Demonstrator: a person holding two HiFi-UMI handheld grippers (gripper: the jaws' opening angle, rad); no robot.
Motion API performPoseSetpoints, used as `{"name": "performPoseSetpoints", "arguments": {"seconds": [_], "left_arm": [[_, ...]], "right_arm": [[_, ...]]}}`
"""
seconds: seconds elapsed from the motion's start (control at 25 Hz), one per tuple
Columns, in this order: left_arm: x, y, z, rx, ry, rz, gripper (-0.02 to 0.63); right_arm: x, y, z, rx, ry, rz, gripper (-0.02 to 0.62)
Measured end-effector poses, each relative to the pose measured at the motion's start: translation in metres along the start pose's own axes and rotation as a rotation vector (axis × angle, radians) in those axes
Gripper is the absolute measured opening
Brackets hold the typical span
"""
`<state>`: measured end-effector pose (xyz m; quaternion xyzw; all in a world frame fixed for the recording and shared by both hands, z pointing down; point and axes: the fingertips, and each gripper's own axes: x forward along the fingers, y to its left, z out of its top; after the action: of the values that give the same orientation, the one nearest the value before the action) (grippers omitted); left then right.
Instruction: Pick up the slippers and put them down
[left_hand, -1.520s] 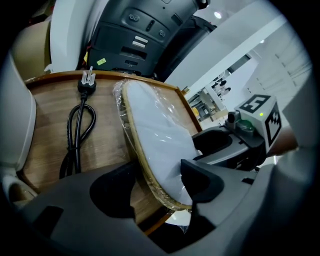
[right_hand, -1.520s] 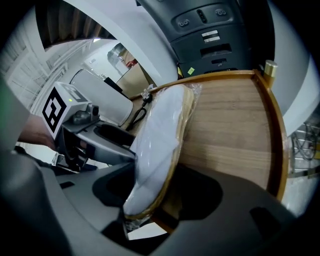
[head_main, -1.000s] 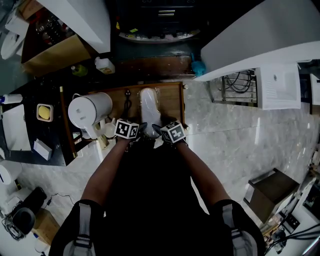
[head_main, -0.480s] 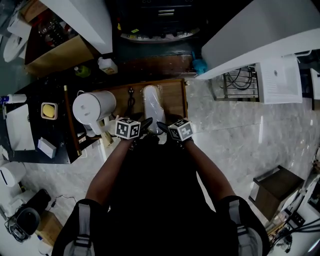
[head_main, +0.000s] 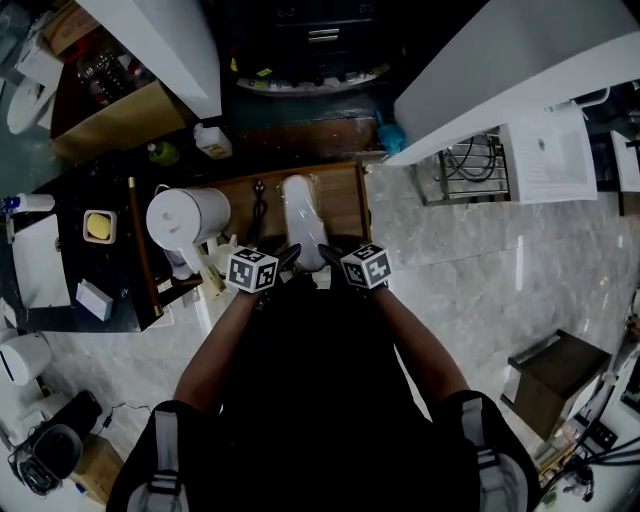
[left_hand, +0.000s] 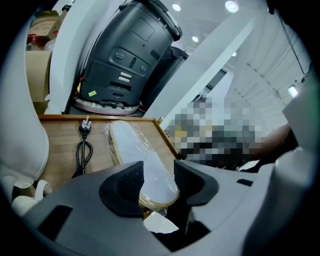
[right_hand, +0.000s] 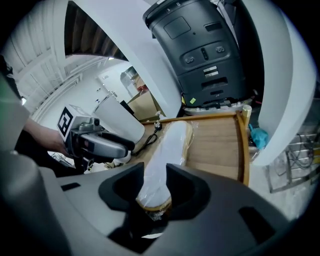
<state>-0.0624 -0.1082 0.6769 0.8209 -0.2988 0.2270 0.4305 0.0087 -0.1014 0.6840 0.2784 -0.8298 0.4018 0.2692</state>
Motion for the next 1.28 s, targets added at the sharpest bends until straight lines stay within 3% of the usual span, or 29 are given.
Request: {"name": "performPoseSetpoints", "arguments": {"seconds": [0.32, 0.64, 0.92, 1.28], "left_arm": [[-0.014, -0.034, 0.025, 0.053, -0.112, -0.108, 0.138], [-0.025, -0.054, 0.034, 0.1, -0.144, -0.134, 0.08], [-0.04, -0.063, 0.046, 0.188, -0.182, -0.09, 0.037], [-0.062, -0.089, 0.069, 0.211, -0.26, -0.138, 0.012]], "right_arm": [[-0.028, 0.01, 0.008, -0.022, -0.069, -0.017, 0.075], [-0.047, 0.022, 0.016, -0.037, -0.112, -0.021, 0.012], [-0.063, 0.03, 0.026, -0.051, -0.16, -0.028, 0.009], [-0.08, 0.053, 0.046, -0.129, -0.22, -0.025, 0.008]]}}
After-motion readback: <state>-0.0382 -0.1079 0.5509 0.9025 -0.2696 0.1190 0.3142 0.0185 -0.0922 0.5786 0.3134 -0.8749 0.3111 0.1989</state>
